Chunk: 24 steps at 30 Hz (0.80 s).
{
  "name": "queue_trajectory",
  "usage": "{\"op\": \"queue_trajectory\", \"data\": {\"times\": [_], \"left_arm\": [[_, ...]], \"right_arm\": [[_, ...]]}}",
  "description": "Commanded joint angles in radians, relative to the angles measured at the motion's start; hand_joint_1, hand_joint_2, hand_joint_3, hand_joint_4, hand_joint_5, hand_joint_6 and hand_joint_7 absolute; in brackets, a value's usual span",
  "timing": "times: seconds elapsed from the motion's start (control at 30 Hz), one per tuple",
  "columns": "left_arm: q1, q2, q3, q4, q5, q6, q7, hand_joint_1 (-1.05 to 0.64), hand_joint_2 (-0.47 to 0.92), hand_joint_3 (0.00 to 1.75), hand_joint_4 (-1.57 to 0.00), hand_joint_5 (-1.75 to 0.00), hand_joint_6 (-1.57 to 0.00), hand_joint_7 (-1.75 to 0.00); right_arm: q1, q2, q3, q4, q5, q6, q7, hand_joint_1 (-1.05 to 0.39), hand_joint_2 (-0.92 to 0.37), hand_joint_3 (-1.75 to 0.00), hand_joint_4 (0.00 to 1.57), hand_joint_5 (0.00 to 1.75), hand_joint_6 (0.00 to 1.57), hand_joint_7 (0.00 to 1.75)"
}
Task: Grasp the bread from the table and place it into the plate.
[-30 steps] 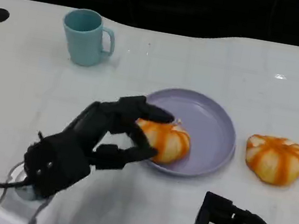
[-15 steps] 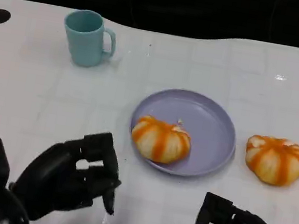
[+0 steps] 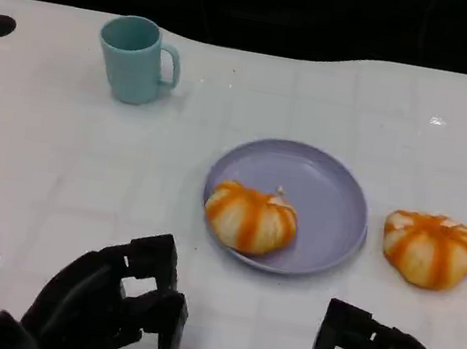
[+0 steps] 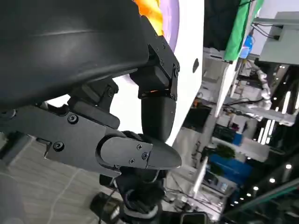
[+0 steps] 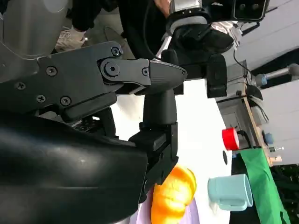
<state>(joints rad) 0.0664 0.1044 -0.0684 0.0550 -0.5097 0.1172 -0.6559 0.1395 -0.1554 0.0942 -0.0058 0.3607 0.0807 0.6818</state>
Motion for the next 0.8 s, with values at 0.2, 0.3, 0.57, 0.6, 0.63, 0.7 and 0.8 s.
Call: {"op": "queue_trajectory", "data": {"times": [0.2, 0.3, 0.57, 0.6, 0.63, 0.7, 0.8], "left_arm": [[-0.034, -0.011, 0.040, 0.078, -0.019, 0.000, -0.081, -0.66, 0.92, 0.21, -0.92, -1.75, -0.69, -1.75], [-0.041, -0.010, 0.042, 0.086, -0.016, 0.001, -0.096, -0.66, 0.92, 0.21, -0.92, -1.75, -0.69, -1.75], [-0.051, -0.010, 0.050, 0.099, -0.013, 0.010, -0.116, -0.66, 0.92, 0.21, -0.92, -1.75, -0.70, -1.75], [-0.052, -0.009, 0.052, 0.099, -0.013, 0.014, -0.113, -0.66, 0.92, 0.21, -0.92, -1.75, -0.70, -1.75], [-0.054, -0.010, 0.054, 0.102, -0.015, 0.015, -0.116, -0.67, 0.92, 0.20, -0.92, -1.75, -0.70, -1.75], [-0.056, -0.012, 0.057, 0.106, -0.015, 0.012, -0.121, -0.68, 0.92, 0.19, -0.92, -1.75, -0.70, -1.75], [-0.058, -0.012, 0.059, 0.103, -0.017, 0.024, -0.120, -0.68, 0.92, 0.19, -0.91, -1.75, -0.69, -1.75]], "right_arm": [[-0.025, -0.003, -0.025, 0.032, 0.014, -0.016, 0.011, -0.48, -0.92, -0.41, 0.60, 1.75, 0.43, 1.67], [-0.028, -0.001, -0.028, 0.038, 0.013, -0.024, 0.014, -0.48, -0.92, -0.40, 0.59, 1.75, 0.42, 1.68], [-0.034, 0.000, -0.029, 0.047, 0.006, -0.025, 0.013, -0.49, -0.92, -0.41, 0.58, 1.75, 0.41, 1.68], [-0.036, 0.001, -0.028, 0.051, 0.005, -0.028, 0.014, -0.49, -0.92, -0.41, 0.58, 1.75, 0.41, 1.68], [-0.037, 0.003, -0.028, 0.056, 0.003, -0.035, 0.015, -0.49, -0.92, -0.41, 0.58, 1.75, 0.41, 1.68], [-0.039, 0.005, -0.027, 0.060, 0.000, -0.042, 0.012, -0.49, -0.92, -0.41, 0.60, 1.75, 0.43, 1.69], [-0.042, 0.006, -0.028, 0.066, 0.001, -0.049, 0.011, -0.50, -0.92, -0.41, 0.63, 1.75, 0.44, 1.70]]}}
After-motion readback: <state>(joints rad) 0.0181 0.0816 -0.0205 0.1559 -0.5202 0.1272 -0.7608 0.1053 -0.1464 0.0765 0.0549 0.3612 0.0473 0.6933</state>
